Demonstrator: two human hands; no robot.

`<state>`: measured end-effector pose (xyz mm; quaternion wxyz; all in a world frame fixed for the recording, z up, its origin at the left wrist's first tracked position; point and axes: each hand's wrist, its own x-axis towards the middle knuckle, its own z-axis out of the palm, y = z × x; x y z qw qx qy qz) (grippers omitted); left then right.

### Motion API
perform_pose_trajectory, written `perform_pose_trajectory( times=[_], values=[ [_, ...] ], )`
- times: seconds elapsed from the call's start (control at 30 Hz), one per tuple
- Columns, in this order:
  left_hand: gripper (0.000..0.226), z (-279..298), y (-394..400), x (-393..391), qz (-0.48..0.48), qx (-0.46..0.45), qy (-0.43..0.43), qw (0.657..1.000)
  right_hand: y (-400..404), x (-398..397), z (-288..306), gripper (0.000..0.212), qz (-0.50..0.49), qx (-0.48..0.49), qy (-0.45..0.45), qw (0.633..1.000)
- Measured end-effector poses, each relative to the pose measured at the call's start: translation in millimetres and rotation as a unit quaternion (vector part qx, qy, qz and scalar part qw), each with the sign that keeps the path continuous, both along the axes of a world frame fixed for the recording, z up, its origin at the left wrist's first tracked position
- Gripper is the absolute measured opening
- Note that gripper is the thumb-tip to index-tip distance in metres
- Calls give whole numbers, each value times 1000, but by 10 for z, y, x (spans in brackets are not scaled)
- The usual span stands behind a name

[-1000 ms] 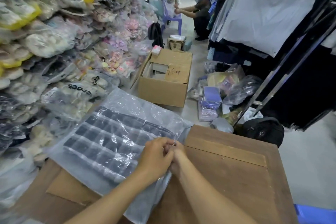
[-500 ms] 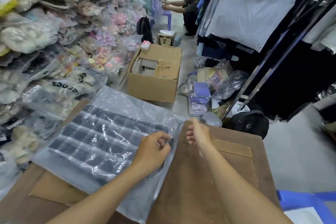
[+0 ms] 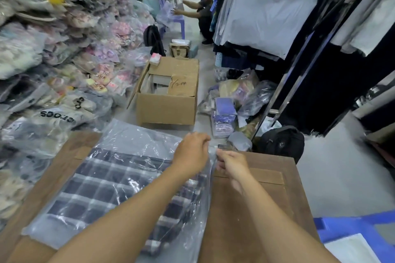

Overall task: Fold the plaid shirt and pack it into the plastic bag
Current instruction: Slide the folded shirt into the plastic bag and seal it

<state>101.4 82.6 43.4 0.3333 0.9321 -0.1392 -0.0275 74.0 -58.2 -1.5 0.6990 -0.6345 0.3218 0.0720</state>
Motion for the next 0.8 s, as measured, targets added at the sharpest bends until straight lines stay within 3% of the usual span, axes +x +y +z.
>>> perform_pose_trajectory(
  times=[0.17, 0.27, 0.37, 0.63, 0.8],
  values=[
    [24, -67, -273, 555, -141, 132, 119, 974, -51, 48, -43, 13, -20, 1, -5, 1000],
    [20, -20, -288, 713, -205, 123, 187, 953, -87, 81, -13, 12, -12, -11, -3, 1000],
    [18, 24, -252, 771, -229, 98, 194, 949, -91, 97, 55, 12, 13, -10, 5, 1000],
    [30, -160, -303, 739, -112, 32, 156, 981, -106, 30, 251, 21, 138, -42, 68, 987],
    [29, -153, -355, 684, -69, 13, 91, 993, -113, -222, 265, 12, 242, -52, 147, 958]
  ],
)
